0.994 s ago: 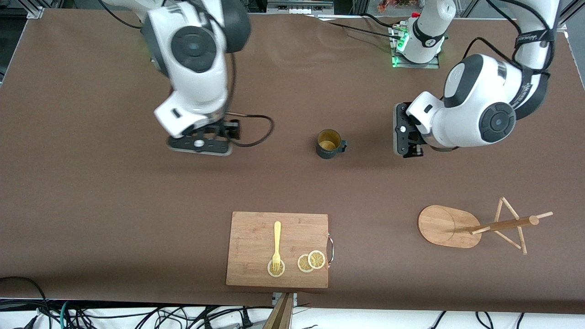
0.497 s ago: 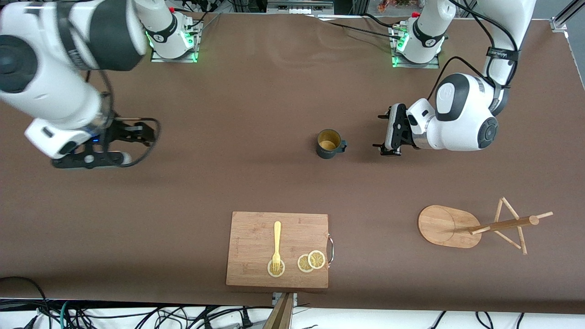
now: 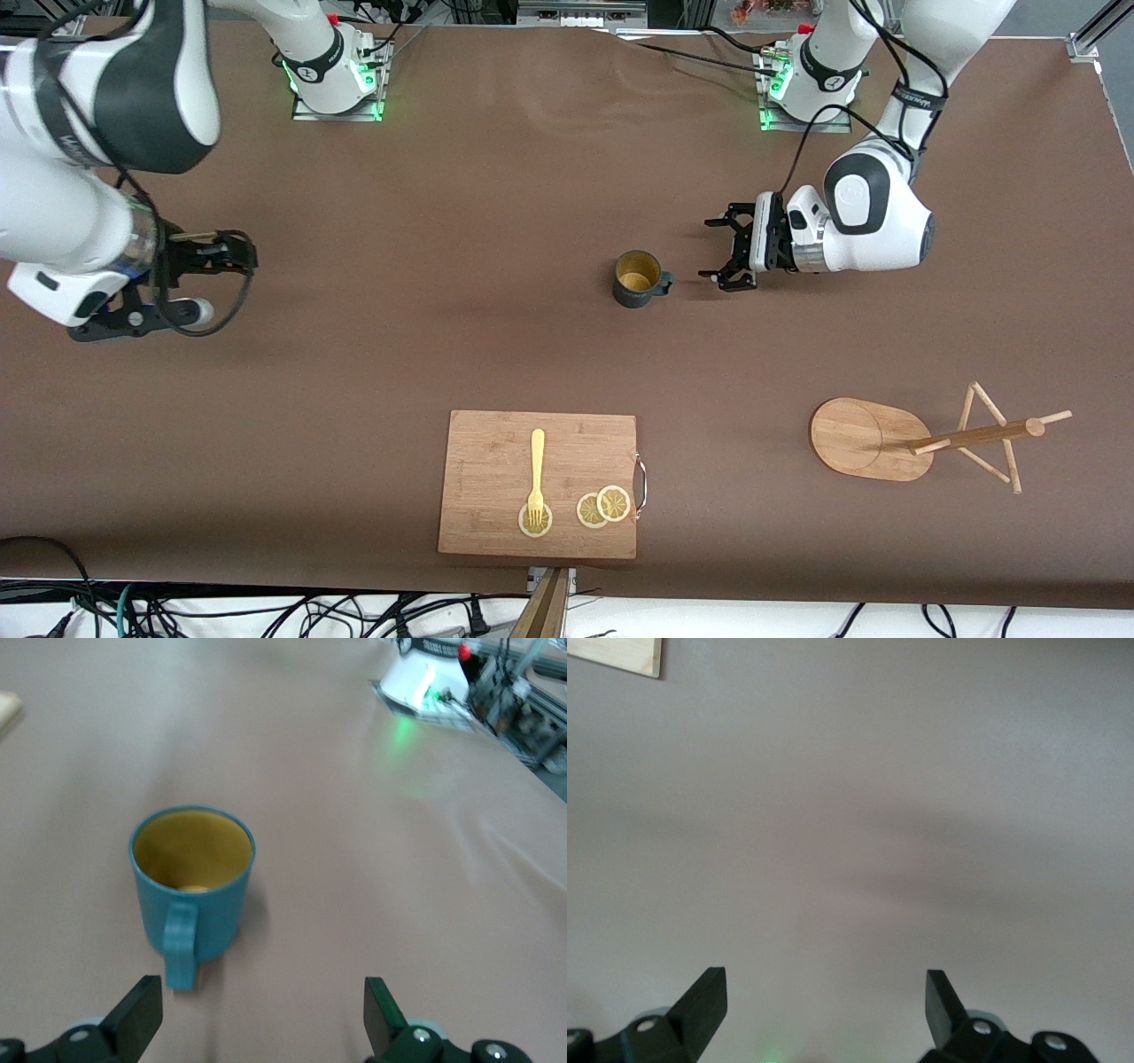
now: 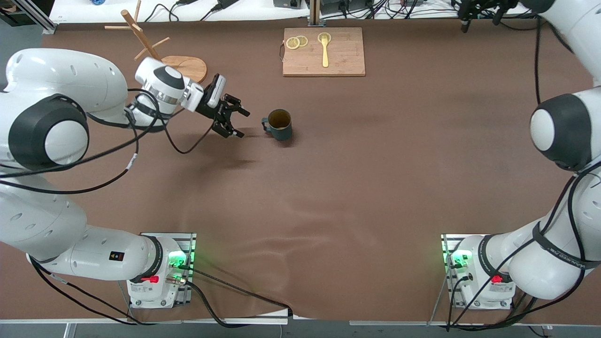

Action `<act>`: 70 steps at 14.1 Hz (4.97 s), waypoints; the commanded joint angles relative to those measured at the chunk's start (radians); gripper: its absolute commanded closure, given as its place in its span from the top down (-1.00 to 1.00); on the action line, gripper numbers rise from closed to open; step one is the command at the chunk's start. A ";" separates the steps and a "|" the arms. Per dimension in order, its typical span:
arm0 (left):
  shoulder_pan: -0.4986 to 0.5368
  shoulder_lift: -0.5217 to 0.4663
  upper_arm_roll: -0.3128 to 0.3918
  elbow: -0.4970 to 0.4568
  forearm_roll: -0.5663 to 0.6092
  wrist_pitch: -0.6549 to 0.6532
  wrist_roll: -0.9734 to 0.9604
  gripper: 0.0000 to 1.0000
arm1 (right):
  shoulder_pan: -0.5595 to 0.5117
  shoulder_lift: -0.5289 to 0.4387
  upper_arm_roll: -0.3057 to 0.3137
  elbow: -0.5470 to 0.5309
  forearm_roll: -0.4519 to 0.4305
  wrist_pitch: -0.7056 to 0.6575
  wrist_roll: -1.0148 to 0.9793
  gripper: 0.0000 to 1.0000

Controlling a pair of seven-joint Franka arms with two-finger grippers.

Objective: Pass cup and hang on rack
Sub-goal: 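Withdraw the right gripper while the left gripper approaches the mug handle, then grasp the teal mug handle with the left gripper and lift it, then carry the mug with the left gripper above the wooden rack peg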

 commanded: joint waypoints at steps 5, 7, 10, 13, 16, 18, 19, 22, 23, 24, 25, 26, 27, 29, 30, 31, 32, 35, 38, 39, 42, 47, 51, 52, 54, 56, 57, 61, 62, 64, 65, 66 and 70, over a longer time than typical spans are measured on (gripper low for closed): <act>-0.002 0.143 -0.001 -0.013 -0.323 0.012 0.344 1.00 | -0.454 -0.190 0.435 -0.091 -0.074 -0.002 -0.131 0.99; -0.002 0.191 -0.001 -0.013 -0.437 0.006 0.450 1.00 | -0.551 -0.269 0.532 -0.206 -0.142 0.068 -0.126 0.99; -0.002 0.222 -0.001 -0.005 -0.502 0.001 0.488 1.00 | -0.744 -0.379 0.698 -0.379 -0.127 0.204 -0.121 0.99; -0.009 0.243 -0.001 0.009 -0.528 0.003 0.501 1.00 | -0.754 -0.373 0.703 -0.375 -0.124 0.202 -0.080 0.99; -0.020 0.263 -0.003 0.032 -0.536 0.004 0.510 1.00 | -0.746 -0.358 0.671 -0.370 -0.126 0.201 -0.069 0.99; -0.025 0.271 -0.001 0.053 -0.536 0.004 0.510 1.00 | -0.691 -0.369 0.611 -0.367 -0.127 0.204 -0.005 0.99; -0.032 0.278 -0.003 0.064 -0.542 0.004 0.510 1.00 | -0.680 -0.381 0.601 -0.367 -0.127 0.175 0.051 0.99; -0.046 0.291 -0.003 0.070 -0.571 0.007 0.510 1.00 | -0.650 -0.399 0.572 -0.393 -0.124 0.177 0.073 0.99; -0.057 0.292 -0.003 0.079 -0.571 0.009 0.510 1.00 | -0.627 -0.405 0.543 -0.404 -0.124 0.191 0.072 0.99; -0.058 0.298 -0.003 0.090 -0.569 0.009 0.519 1.00 | -0.620 -0.407 0.539 -0.407 -0.126 0.191 0.072 0.99; -0.061 0.301 -0.003 0.091 -0.571 0.009 0.531 1.00 | -0.619 -0.407 0.538 -0.406 -0.126 0.188 0.072 0.99; -0.065 0.304 -0.003 0.097 -0.571 0.009 0.540 0.91 | -0.620 -0.404 0.538 -0.401 -0.129 0.185 0.070 0.99; -0.071 0.304 -0.003 0.101 -0.571 0.009 0.554 0.61 | -0.619 -0.395 0.538 -0.398 -0.127 0.190 0.067 0.99; -0.071 0.304 -0.003 0.102 -0.562 0.007 0.557 0.12 | -0.617 -0.399 0.543 -0.400 -0.133 0.187 0.063 0.99; -0.069 0.304 -0.001 0.107 -0.557 0.006 0.559 0.15 | -0.617 -0.393 0.545 -0.395 -0.135 0.191 0.063 0.99; -0.069 0.304 -0.001 0.105 -0.554 0.006 0.559 0.23 | -0.617 -0.392 0.546 -0.395 -0.133 0.193 0.063 0.99; -0.069 0.304 -0.001 0.104 -0.556 0.006 0.559 0.26 | -0.617 -0.392 0.548 -0.395 -0.132 0.193 0.063 0.99; -0.068 0.304 0.000 0.099 -0.553 0.003 0.562 0.31 | -0.617 -0.392 0.549 -0.395 -0.127 0.185 0.063 0.99; -0.066 0.306 0.002 0.094 -0.551 0.003 0.564 0.25 | -0.616 -0.392 0.577 -0.392 -0.127 0.185 0.063 0.99; -0.066 0.306 0.002 0.094 -0.551 0.003 0.565 0.18 | -0.617 -0.390 0.577 -0.392 -0.127 0.188 0.063 0.99; -0.066 0.310 0.003 0.096 -0.551 0.003 0.596 -0.45 | -0.617 -0.378 0.577 -0.390 -0.127 0.202 0.064 0.99; -0.058 0.304 0.019 0.098 -0.551 0.003 0.581 -1.00 | -0.616 -0.370 0.580 -0.378 -0.127 0.202 0.063 0.99; -0.051 0.243 0.020 0.095 -0.542 0.001 0.348 -1.00 | -0.616 -0.370 0.591 -0.378 -0.127 0.201 0.064 0.99; -0.048 0.211 0.020 0.093 -0.502 -0.002 0.235 -1.00 | -0.616 -0.370 0.592 -0.378 -0.127 0.201 0.066 0.99; -0.032 0.133 0.020 0.082 -0.433 -0.011 0.026 -1.00 | -0.613 -0.370 0.594 -0.378 -0.127 0.202 0.072 0.99; -0.006 0.053 0.019 0.055 -0.392 -0.023 -0.163 -1.00 | -0.603 -0.370 0.594 -0.378 -0.126 0.201 0.072 0.99; 0.007 0.027 0.019 0.045 -0.381 -0.051 -0.252 -1.00 | -0.603 -0.370 0.594 -0.378 -0.126 0.201 0.072 0.99; 0.099 -0.071 0.020 0.042 -0.329 -0.198 -0.665 -1.00 | -0.591 -0.370 0.594 -0.377 -0.127 0.202 0.078 0.99; 0.127 -0.102 0.020 0.042 -0.312 -0.227 -0.787 -1.00 | -0.583 -0.370 0.594 -0.377 -0.127 0.202 0.080 0.99; 0.199 -0.140 0.020 0.048 -0.278 -0.305 -1.021 -1.00 | -0.580 -0.367 0.594 -0.370 -0.127 0.201 0.080 0.99; 0.239 -0.153 0.020 0.053 -0.270 -0.345 -1.114 -1.00 | -0.580 -0.367 0.594 -0.369 -0.127 0.201 0.080 0.99; 0.277 -0.154 0.020 0.055 -0.270 -0.386 -1.178 -1.00 | -0.580 -0.367 0.594 -0.369 -0.127 0.201 0.080 0.99; 0.423 -0.151 0.025 0.055 -0.270 -0.521 -1.366 -1.00 | -0.582 -0.364 0.592 -0.367 -0.126 0.201 0.073 0.99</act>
